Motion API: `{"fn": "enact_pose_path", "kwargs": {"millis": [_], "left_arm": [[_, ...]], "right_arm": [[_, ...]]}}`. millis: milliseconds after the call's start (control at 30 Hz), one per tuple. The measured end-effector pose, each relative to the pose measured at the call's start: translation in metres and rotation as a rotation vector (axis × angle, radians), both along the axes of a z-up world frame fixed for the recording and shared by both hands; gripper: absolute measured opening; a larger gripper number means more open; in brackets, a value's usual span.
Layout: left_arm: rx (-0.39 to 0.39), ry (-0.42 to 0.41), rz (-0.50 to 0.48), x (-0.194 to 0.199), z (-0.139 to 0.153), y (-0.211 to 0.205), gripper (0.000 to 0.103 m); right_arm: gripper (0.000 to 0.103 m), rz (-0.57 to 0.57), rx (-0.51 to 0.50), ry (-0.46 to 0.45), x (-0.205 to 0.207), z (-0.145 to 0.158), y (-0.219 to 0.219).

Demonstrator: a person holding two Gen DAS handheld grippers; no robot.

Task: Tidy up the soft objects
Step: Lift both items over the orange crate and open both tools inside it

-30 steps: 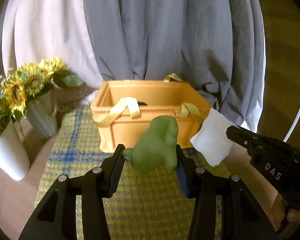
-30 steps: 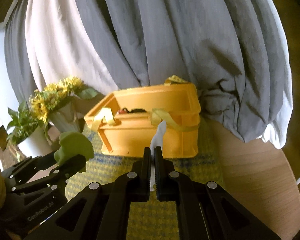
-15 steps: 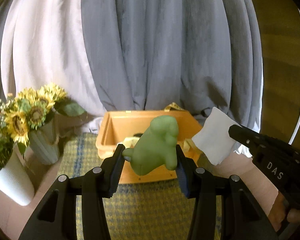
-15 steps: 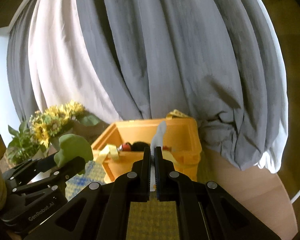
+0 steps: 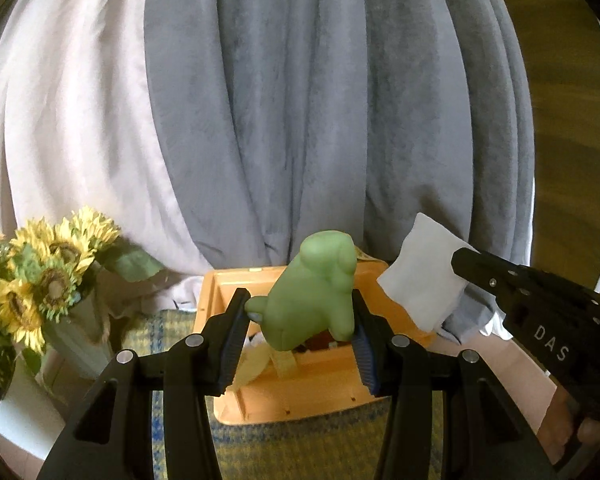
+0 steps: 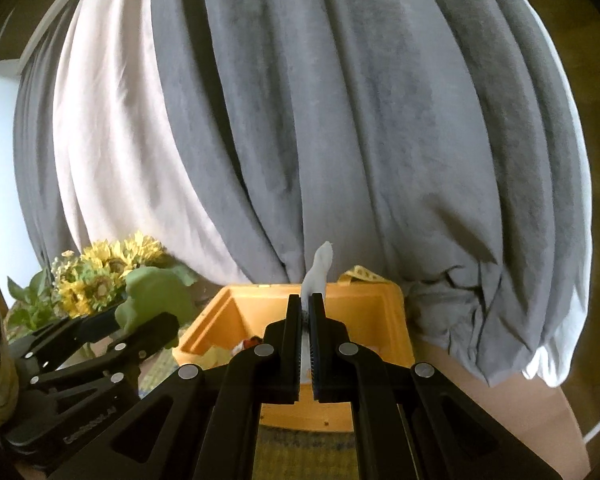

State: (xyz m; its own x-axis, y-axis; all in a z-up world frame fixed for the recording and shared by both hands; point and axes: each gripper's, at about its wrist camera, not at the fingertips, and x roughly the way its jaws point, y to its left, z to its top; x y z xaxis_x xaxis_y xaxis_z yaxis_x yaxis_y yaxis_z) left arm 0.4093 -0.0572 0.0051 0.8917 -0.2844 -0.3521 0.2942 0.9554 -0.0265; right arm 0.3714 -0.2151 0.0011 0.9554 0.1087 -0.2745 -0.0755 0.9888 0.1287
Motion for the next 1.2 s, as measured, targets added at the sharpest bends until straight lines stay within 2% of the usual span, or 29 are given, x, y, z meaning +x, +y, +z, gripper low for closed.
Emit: {"fn": "enact_pose_path", "kwargs": {"millis": [333,600,867,933,1000,1033,1100,1133,1200], "left_arm": [[0.034,0.029,0.001,0.050,-0.010,-0.009,0.047],[0.035,0.107,-0.009,0.092,-0.030,-0.022,0.047],[0.093,0.162,-0.026,0.127,-0.058,-0.043,0.047],[0.104,0.168,-0.027,0.132,-0.063,-0.046,0.051],[0.117,0.165,-0.023,0.136,-0.066,-0.049,0.067],[0.121,0.159,-0.019,0.136,-0.068,-0.049,0.067],[0.131,0.148,-0.010,0.136,-0.068,-0.049,0.068],[0.137,0.145,0.005,0.135,-0.068,-0.048,0.071],[0.141,0.146,0.023,0.133,-0.067,-0.044,0.072]], "right_arm": [[0.004,0.013,-0.028,0.008,0.040,-0.002,0.005],[0.004,0.025,-0.027,0.080,0.084,-0.020,-0.003],[0.004,0.029,-0.055,0.174,0.125,-0.049,-0.014],[0.005,0.030,-0.063,0.190,0.132,-0.054,-0.016],[0.005,0.031,-0.072,0.212,0.141,-0.059,-0.018],[0.006,0.035,-0.075,0.219,0.143,-0.061,-0.019],[0.019,0.040,-0.080,0.247,0.149,-0.064,-0.020],[0.033,0.038,-0.076,0.250,0.151,-0.064,-0.021],[0.037,0.017,-0.081,0.243,0.151,-0.064,-0.023]]}}
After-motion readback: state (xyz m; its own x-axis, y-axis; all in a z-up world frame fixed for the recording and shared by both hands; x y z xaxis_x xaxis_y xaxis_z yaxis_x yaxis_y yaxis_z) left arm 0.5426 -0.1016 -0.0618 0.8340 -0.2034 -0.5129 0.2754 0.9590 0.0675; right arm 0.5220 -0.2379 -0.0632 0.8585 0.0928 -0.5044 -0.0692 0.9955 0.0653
